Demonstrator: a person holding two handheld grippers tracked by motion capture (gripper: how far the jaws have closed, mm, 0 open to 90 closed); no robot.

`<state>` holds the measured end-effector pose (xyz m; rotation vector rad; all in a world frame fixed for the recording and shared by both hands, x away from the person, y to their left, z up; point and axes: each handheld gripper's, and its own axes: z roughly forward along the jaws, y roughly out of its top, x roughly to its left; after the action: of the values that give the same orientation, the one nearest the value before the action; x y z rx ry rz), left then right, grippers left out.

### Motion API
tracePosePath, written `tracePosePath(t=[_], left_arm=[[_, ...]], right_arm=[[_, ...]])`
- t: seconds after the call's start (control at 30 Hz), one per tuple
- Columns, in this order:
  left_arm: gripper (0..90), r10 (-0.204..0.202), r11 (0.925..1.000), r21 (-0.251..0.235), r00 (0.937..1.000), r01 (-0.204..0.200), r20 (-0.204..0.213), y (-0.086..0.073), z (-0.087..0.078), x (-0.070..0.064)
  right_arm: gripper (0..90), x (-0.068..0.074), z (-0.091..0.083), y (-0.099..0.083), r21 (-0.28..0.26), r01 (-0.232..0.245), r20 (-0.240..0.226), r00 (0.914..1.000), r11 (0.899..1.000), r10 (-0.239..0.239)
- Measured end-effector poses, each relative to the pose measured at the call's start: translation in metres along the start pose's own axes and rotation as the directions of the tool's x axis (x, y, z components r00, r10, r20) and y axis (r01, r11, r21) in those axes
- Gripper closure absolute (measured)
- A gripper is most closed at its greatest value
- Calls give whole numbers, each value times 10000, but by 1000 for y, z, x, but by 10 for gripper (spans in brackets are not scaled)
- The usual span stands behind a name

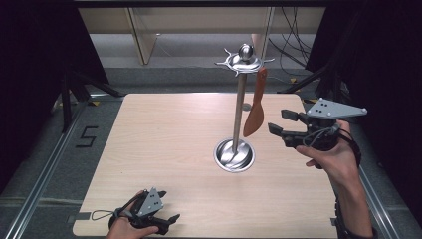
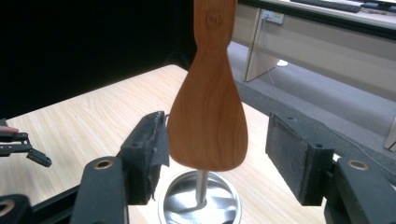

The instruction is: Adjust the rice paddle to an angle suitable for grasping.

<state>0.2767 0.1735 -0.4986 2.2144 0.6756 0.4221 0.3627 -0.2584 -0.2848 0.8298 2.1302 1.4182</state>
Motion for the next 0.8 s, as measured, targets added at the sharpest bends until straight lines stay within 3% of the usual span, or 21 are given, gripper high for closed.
tracePosePath(t=[0.03,0.07,0.1,0.17,0.2,0.3,0.37,0.4,0.5,0.53,0.57,0.6,0.7,0.73,0.77,0.8], left_arm=[[161,-22,10000,-7,10000,22,35,0,0,0],[161,-72,10000,-40,9999,73,111,0,0,0],[161,43,10000,35,10000,-43,6,0,0,0],[161,-7,10000,21,10000,7,31,0,0,0],[161,-76,10000,-13,9999,77,114,0,-1,0],[161,-96,10000,-8,9998,96,170,0,-1,0],[161,-108,9999,-50,9999,109,85,0,0,0],[161,-123,9999,-10,9996,124,235,0,-1,0],[161,-125,9999,-107,9997,127,230,0,0,1],[160,-25,10000,-21,9999,25,163,0,0,1],[160,-25,10000,-21,9999,25,163,0,0,1],[161,-26,10000,-35,9998,27,177,1,0,1],[161,-80,9999,-76,9998,81,176,1,0,1],[161,238,9997,-90,9996,-236,128,2,0,2],[161,-54,10000,37,9999,54,129,2,0,0],[161,-81,10000,-1,9999,81,141,2,0,0]], right_arm=[[389,-1,0,-3,-142,103,205,9997,9998,-100],[388,0,-1,-5,-48,-153,127,9998,9999,153],[387,-1,0,-8,-74,35,119,9999,10000,-34],[386,0,0,-10,-160,-226,216,9995,9996,229],[383,-2,0,-14,-133,20,185,9998,9999,-17],[380,0,2,-19,-249,-229,226,9995,9994,235],[377,-2,4,-21,-12,-149,166,9998,9999,149],[376,-1,5,-22,-16,-322,183,9993,9995,322],[371,-4,7,-26,81,-329,148,9994,9994,328],[371,-3,8,-27,66,-532,188,9984,9986,531],[370,-5,9,-29,30,-313,181,9993,9995,312],[370,-4,8,-30,181,-562,124,9984,9983,559],[368,-5,9,-32,190,-719,49,9974,9972,718],[367,-5,9,-33,129,-756,138,9971,9971,754],[367,-7,10,-34,-11,-437,205,9988,9990,437],[367,-6,9,-34,102,-494,125,9987,9987,493]])
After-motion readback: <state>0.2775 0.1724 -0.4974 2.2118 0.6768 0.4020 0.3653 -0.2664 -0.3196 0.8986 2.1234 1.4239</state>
